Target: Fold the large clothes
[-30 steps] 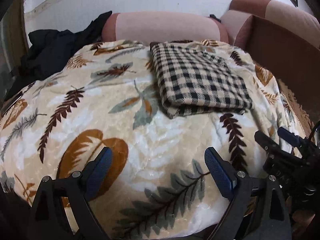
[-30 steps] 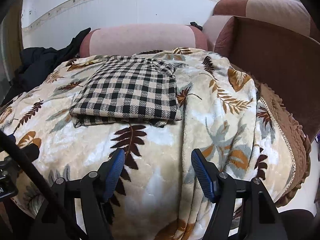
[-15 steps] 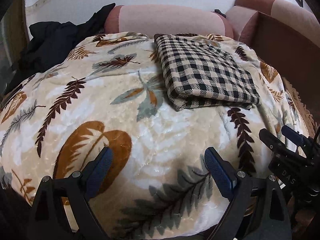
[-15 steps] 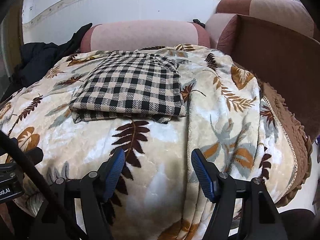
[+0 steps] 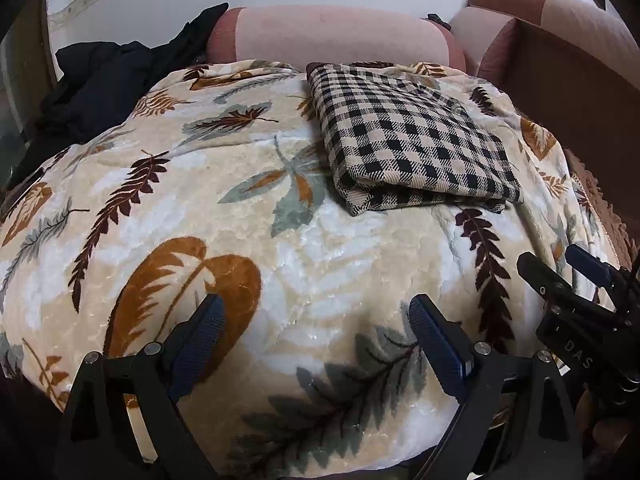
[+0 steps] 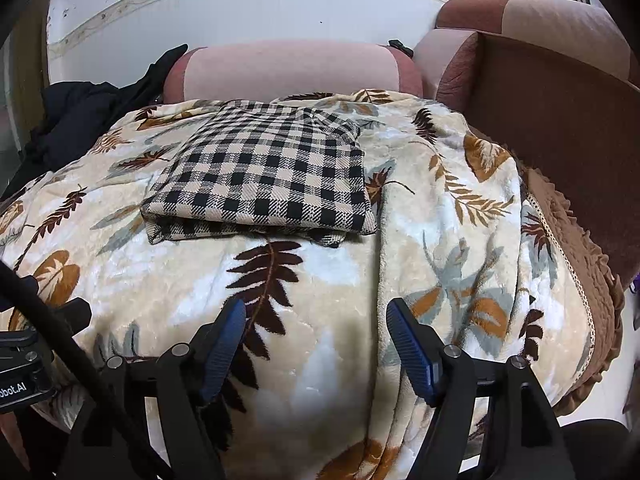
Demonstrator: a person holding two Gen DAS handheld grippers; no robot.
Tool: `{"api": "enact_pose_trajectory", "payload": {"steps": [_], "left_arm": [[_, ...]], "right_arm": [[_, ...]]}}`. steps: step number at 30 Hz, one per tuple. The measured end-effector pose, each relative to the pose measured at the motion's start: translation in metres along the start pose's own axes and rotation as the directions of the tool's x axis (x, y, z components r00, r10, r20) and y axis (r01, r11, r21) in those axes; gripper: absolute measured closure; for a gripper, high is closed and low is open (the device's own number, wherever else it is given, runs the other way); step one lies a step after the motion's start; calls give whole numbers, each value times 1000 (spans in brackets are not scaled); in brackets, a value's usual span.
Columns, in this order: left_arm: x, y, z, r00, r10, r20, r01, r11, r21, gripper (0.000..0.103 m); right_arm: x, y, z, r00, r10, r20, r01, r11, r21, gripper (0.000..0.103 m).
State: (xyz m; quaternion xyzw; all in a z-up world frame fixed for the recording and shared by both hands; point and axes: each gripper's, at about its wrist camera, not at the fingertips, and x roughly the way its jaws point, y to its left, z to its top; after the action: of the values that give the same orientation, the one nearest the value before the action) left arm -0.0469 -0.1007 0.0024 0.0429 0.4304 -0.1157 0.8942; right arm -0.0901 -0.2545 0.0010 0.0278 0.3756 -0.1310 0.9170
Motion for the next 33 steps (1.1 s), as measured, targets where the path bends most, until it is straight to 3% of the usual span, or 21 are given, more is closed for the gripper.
{"api": "enact_pose_trajectory", "payload": {"steps": [33], "left_arm": [[7, 1, -7, 1000, 5, -29, -4, 1000, 20, 11]], "right_arm": [[10, -2, -2, 999, -15, -33, 14, 999, -38, 24]]}}
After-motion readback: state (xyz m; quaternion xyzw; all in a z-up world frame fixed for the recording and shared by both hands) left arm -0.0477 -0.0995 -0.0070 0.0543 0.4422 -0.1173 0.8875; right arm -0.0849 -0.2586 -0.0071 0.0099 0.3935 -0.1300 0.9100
